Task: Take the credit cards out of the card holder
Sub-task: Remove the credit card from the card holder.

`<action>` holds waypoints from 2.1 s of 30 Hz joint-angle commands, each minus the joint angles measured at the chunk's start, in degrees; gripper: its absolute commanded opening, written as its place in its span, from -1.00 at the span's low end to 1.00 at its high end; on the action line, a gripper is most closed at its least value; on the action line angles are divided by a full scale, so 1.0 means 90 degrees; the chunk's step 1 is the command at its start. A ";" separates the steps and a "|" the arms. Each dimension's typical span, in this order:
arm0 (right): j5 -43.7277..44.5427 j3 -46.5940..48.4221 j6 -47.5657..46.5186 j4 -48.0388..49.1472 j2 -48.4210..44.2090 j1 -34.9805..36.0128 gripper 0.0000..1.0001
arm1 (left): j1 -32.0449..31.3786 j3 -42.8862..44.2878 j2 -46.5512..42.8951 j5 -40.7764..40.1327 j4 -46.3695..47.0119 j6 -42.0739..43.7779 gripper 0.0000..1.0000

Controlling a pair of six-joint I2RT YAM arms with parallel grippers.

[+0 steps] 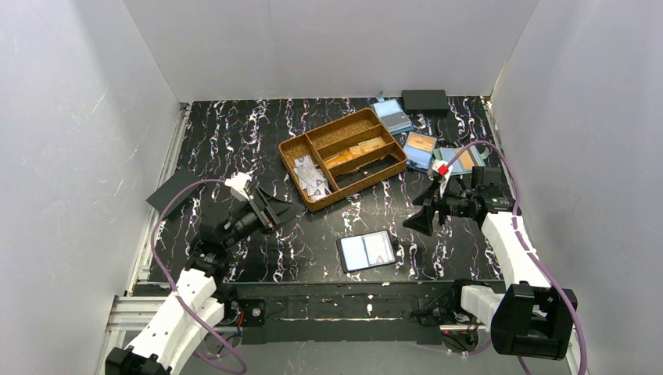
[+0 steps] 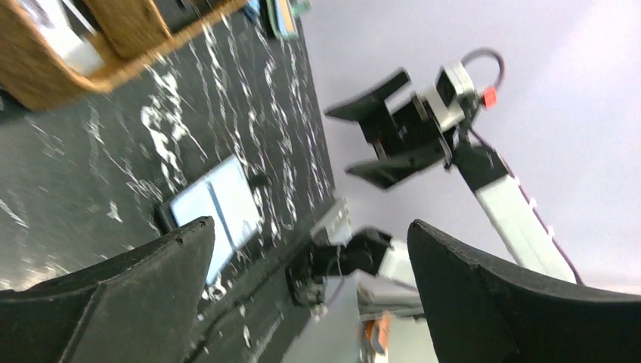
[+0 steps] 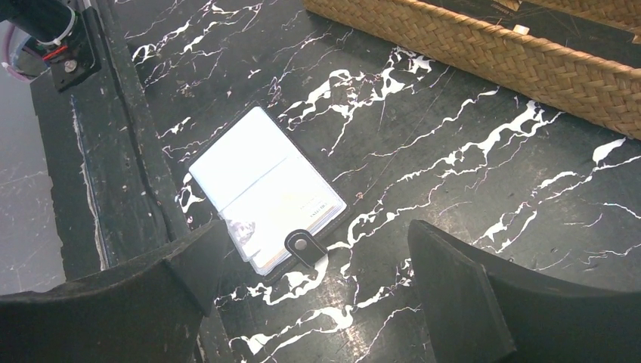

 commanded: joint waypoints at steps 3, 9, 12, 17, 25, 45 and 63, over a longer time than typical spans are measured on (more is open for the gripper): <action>0.0047 -0.0057 -0.0019 0.0202 0.0192 -0.0037 0.97 | -0.1815 -0.0213 -0.0179 -0.0613 0.0381 0.0207 0.97; 0.0082 -0.0026 -0.0087 0.0118 0.0198 -0.0040 0.97 | -0.4367 0.0778 0.1507 -0.2631 -0.0367 0.1276 0.97; 0.0078 -0.0006 -0.0112 0.0078 0.0217 -0.0040 0.97 | -0.4880 0.1111 0.1841 -0.3477 -0.0955 0.1465 0.97; 0.0009 0.0000 -0.0117 0.0072 0.0225 -0.0040 0.97 | -0.5287 0.1413 0.2096 -0.4350 -0.1426 0.1460 0.97; -0.0008 0.0050 -0.0109 0.0031 0.0342 -0.0040 0.97 | -0.5730 0.1515 0.2304 -0.5192 -0.1625 0.1256 0.97; 0.0159 0.0214 -0.0027 -0.0157 0.0598 -0.0035 0.96 | -0.6046 0.2289 0.3749 -0.5479 -0.1589 0.0682 0.97; 0.0920 0.0461 0.1961 0.0840 0.1640 0.1920 -0.64 | -0.6100 0.2812 0.5000 -0.5651 -0.1476 0.0643 -0.28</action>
